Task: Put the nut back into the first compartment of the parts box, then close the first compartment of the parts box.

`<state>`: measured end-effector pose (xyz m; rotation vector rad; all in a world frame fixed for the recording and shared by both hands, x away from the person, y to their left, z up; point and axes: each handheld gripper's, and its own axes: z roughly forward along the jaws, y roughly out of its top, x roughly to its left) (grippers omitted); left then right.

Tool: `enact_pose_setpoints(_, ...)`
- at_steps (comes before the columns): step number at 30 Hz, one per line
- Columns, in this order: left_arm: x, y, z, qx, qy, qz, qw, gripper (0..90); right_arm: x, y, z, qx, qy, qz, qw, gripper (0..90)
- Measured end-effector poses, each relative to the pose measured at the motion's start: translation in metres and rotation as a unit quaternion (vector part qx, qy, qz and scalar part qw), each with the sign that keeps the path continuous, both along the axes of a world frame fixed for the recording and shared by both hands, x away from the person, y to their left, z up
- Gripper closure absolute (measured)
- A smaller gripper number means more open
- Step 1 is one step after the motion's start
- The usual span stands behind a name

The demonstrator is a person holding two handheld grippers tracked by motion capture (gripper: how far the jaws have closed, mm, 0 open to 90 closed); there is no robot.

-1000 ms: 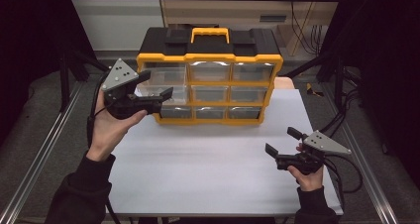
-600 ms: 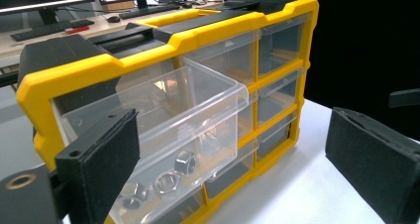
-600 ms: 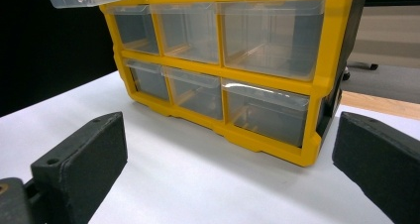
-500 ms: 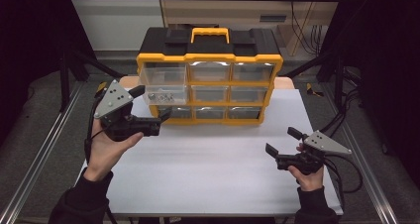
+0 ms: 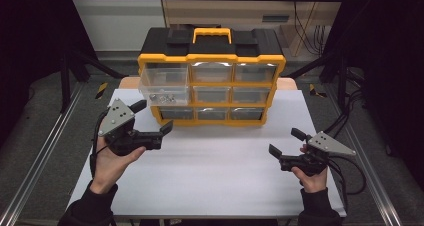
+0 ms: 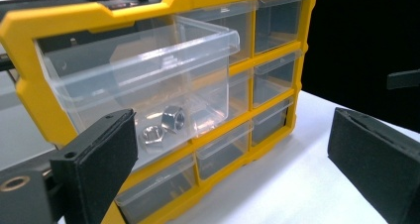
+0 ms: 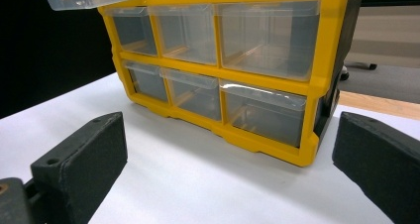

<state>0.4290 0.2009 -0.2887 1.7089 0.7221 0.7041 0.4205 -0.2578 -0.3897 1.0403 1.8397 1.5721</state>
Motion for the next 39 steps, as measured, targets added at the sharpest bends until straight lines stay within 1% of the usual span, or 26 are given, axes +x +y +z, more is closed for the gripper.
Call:
enact_pose_setpoints(2,0.001,-0.001,-0.004,0.003,0.0,0.003,1.0,5.4,0.0,0.0,0.0,0.0,0.0,0.0,1.0,1.0)
enact_pose_setpoints(7,0.004,-0.002,-0.009,0.0,0.008,0.005,1.0,7.2,0.0,0.0,0.0,0.002,-0.002,-0.001,1.0,1.0)
enact_pose_setpoints(9,0.005,-0.003,-0.009,-0.004,0.009,0.01,0.9999,9.8,0.0,0.0,0.0,0.003,-0.002,0.0,1.0,1.0)
enact_pose_setpoints(10,0.005,-0.003,-0.009,-0.001,0.005,0.014,0.9999,11.8,0.0,0.0,0.0,0.003,-0.002,0.0,1.0,1.0)
enact_pose_setpoints(12,0.006,-0.004,-0.008,0.001,0.004,0.02,0.9998,15.6,0.0,0.001,0.0,0.001,0.001,0.0,1.0,1.0)
enact_pose_setpoints(13,0.006,-0.005,-0.008,0.003,0.003,0.022,0.9997,18.4,0.0,0.001,-0.001,0.002,0.002,0.001,1.0,1.0)
enact_pose_setpoints(15,0.006,-0.008,-0.007,0.007,0.01,0.024,0.9996,22.8,0.001,0.001,-0.001,0.001,0.001,0.003,1.0,1.0)
enact_pose_setpoints(17,0.008,-0.01,-0.008,0.008,0.011,0.02,0.9997,28.0,0.001,0.001,-0.001,0.0,0.0,0.002,1.0,1.0)
enact_pose_setpoints(19,0.01,-0.013,-0.008,0.015,0.011,0.025,0.9995,31.9,0.001,0.001,-0.001,0.002,0.002,0.001,1.0,1.0)
enact_pose_setpoints(21,0.012,-0.014,-0.008,0.017,0.015,0.02,0.9995,39.0,0.001,0.001,-0.001,0.001,0.003,0.0,1.0,1.0)
enact_pose_setpoints(22,0.012,-0.015,-0.008,0.015,0.016,0.02,0.9996,43.4,0.001,0.001,-0.001,0.001,0.002,0.0,1.0,1.0)
enact_pose_setpoints(24,0.014,-0.017,-0.008,0.019,0.019,0.022,0.9994,49.7,0.001,0.001,-0.001,-0.002,-0.001,0.001,1.0,1.0)
enact_pose_setpoints(25,0.015,-0.018,-0.008,0.019,0.022,0.021,0.9994,53.0,0.001,0.002,-0.001,0.001,0.003,-0.001,1.0,1.0)
enact_pose_setpoints(26,0.017,-0.018,-0.008,0.02,0.016,0.022,0.9994,56.2,0.001,0.002,-0.001,0.0,0.003,-0.001,1.0,1.0)
enact_pose_setpoints(28,0.018,-0.019,-0.007,0.016,0.017,0.023,0.9995,62.6,0.001,0.001,-0.001,-0.002,-0.001,0.002,1.0,1.0)
enact_pose_setpoints(29,0.019,-0.019,-0.007,0.019,0.016,0.023,0.9994,66.3,0.001,0.001,-0.001,0.0,0.0,0.002,1.0,1.0)
enact_pose_setpoints(30,0.02,-0.02,-0.007,0.018,0.018,0.022,0.9994,68.9,0.001,0.001,-0.001,0.002,0.002,0.001,1.0,1.0)
enact_pose_setpoints(31,0.021,-0.02,-0.007,0.019,0.014,0.023,0.9994,71.6,0.001,0.001,-0.001,0.002,0.002,0.002,1.0,1.0)
enact_pose_setpoints(32,0.022,-0.02,-0.007,0.02,0.016,0.024,0.9994,74.5,0.0,0.001,-0.001,0.002,0.002,0.002,1.0,1.0)
enact_pose_setpoints(36,0.026,-0.02,-0.007,0.018,0.02,0.026,0.9993,84.0,0.0,0.001,-0.001,0.002,0.0,0.001,1.0,1.0)
enact_pose_setpoints(37,0.027,-0.02,-0.007,0.022,0.019,0.028,0.9992,85.7,0.0,0.001,-0.001,0.001,0.001,0.0,1.0,1.1)
enact_pose_setpoints(38,0.027,-0.021,-0.007,0.019,0.025,0.031,0.999,87.4,0.0,0.001,-0.001,0.001,0.001,0.0,1.0,1.0)
enact_pose_setpoints(39,0.029,-0.02,-0.007,0.023,0.02,0.034,0.9989,88.4,0.0,0.001,0.0,0.002,0.001,0.001,1.0,1.0)
